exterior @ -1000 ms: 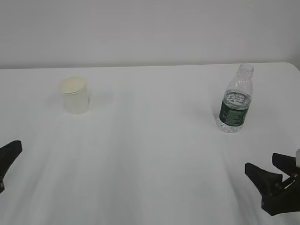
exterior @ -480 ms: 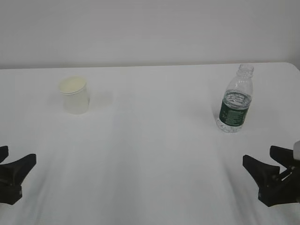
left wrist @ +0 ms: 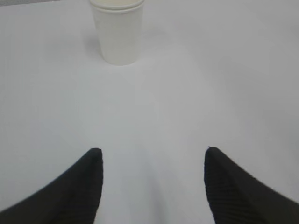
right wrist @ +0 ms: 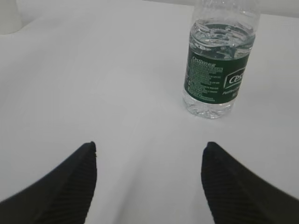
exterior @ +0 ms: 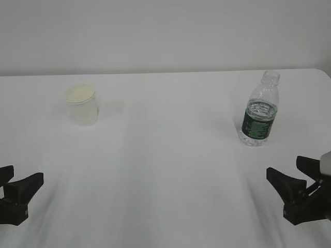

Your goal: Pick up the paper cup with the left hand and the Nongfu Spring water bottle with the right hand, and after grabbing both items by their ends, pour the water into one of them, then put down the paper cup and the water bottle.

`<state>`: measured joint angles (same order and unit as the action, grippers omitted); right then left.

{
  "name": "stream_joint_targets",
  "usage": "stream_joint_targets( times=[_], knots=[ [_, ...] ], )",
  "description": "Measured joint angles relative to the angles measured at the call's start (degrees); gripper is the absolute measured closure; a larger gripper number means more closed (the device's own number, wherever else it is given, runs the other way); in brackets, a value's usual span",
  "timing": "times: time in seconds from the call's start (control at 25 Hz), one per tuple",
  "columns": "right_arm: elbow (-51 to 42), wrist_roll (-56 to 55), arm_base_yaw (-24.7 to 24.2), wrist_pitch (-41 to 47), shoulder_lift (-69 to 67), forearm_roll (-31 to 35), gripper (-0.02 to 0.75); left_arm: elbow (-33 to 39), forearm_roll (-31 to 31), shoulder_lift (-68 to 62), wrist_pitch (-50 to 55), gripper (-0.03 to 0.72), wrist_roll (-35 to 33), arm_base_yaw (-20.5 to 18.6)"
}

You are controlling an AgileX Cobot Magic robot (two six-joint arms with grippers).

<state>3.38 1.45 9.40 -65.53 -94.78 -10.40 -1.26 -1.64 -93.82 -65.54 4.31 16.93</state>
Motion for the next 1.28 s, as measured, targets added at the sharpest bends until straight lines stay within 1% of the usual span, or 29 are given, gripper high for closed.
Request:
stream_joint_targets(
  times=[0.52,0.88,1.16,1.28],
  knots=[
    [2.66,2.16,0.0,-0.12,-1.2,-0.21,0.202,0.0,0.0,0.0,0.0,0.202,0.78,0.0],
    [6.69,0.99,0.0,-0.12,-9.38,2.49,0.2,0.0,0.0,0.0,0.0,0.202,0.81,0.0],
    [9.81,0.33,0.0,-0.2,-10.49,4.2,0.199,0.0,0.0,0.0,0.0,0.202,0.91,0.0],
    [10.3,0.33,0.0,-0.2,-11.24,5.3,0.174,0.0,0.0,0.0,0.0,0.202,0.91,0.0]
  ],
)
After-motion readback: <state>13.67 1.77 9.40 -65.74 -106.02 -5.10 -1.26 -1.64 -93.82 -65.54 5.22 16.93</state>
